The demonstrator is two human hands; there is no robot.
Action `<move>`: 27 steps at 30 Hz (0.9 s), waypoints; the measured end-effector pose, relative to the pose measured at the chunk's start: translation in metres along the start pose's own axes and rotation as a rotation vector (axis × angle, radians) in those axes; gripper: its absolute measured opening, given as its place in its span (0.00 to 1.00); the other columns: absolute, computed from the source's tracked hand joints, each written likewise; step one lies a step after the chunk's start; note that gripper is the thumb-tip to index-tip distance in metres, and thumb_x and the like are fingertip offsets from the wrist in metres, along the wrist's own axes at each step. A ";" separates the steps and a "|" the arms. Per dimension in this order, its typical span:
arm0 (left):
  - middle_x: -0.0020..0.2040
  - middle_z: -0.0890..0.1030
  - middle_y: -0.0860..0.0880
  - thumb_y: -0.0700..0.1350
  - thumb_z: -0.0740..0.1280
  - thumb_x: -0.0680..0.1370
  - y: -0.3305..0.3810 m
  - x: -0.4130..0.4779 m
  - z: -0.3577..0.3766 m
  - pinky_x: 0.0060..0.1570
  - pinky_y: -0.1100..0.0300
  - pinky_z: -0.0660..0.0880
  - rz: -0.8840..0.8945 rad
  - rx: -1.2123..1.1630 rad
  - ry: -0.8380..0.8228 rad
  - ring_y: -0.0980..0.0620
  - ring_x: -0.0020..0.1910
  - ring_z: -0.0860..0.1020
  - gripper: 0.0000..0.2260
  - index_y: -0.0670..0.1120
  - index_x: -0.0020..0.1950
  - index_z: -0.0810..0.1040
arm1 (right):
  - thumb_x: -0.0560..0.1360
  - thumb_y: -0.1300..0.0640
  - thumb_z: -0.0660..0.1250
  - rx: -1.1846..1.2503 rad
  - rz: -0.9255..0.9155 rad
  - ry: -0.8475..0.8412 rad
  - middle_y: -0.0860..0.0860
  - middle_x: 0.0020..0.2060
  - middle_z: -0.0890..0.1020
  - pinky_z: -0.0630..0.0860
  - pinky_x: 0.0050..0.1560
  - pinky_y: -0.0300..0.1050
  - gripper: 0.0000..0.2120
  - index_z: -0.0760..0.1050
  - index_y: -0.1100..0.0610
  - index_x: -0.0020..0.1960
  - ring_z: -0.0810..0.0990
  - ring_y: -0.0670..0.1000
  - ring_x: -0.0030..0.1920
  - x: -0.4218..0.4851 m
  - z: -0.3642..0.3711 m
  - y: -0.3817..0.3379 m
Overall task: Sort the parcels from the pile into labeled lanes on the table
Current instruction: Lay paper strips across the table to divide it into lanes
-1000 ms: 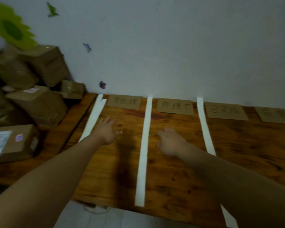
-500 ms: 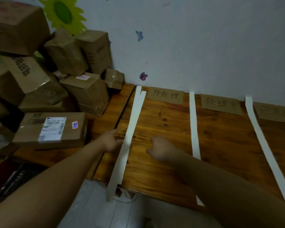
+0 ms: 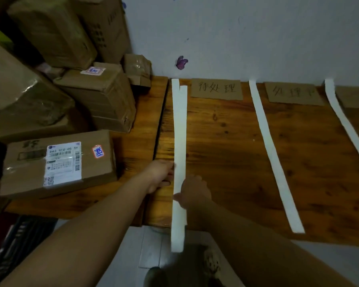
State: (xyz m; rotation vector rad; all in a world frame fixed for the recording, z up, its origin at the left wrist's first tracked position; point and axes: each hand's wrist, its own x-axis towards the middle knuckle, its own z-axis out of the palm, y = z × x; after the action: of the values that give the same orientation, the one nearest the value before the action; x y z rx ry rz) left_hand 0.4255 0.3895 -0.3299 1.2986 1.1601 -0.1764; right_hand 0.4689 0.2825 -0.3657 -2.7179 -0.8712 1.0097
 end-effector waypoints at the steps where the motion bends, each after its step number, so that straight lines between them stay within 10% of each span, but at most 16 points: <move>1: 0.48 0.78 0.49 0.46 0.56 0.82 -0.003 0.000 -0.004 0.53 0.54 0.72 0.001 -0.002 -0.023 0.50 0.50 0.75 0.13 0.44 0.64 0.71 | 0.74 0.46 0.69 0.029 0.051 -0.007 0.57 0.65 0.69 0.74 0.61 0.50 0.32 0.62 0.60 0.70 0.71 0.57 0.64 0.001 0.004 -0.005; 10: 0.64 0.74 0.46 0.49 0.60 0.81 -0.014 0.004 -0.022 0.60 0.51 0.71 0.036 0.077 -0.127 0.46 0.63 0.72 0.15 0.46 0.65 0.70 | 0.77 0.61 0.66 0.437 0.263 0.137 0.56 0.59 0.76 0.75 0.50 0.47 0.20 0.63 0.59 0.66 0.78 0.57 0.58 -0.004 0.003 -0.018; 17: 0.49 0.78 0.49 0.48 0.61 0.80 0.010 -0.012 -0.018 0.40 0.59 0.72 0.094 0.000 -0.129 0.52 0.47 0.77 0.13 0.43 0.62 0.72 | 0.81 0.57 0.60 0.560 0.078 0.184 0.53 0.58 0.79 0.73 0.50 0.41 0.13 0.74 0.57 0.63 0.77 0.51 0.56 -0.032 -0.039 -0.010; 27: 0.43 0.80 0.45 0.37 0.62 0.79 0.098 -0.070 0.062 0.52 0.52 0.77 0.189 -0.368 -0.248 0.49 0.43 0.80 0.08 0.39 0.57 0.75 | 0.80 0.56 0.61 0.527 -0.053 0.143 0.48 0.45 0.77 0.73 0.45 0.39 0.08 0.75 0.56 0.58 0.76 0.48 0.47 -0.104 -0.113 0.067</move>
State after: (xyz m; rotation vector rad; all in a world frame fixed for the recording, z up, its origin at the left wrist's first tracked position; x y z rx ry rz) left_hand 0.4944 0.3388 -0.2244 1.0187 0.8085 0.0165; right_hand 0.5080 0.1790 -0.2399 -2.2735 -0.5514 0.8696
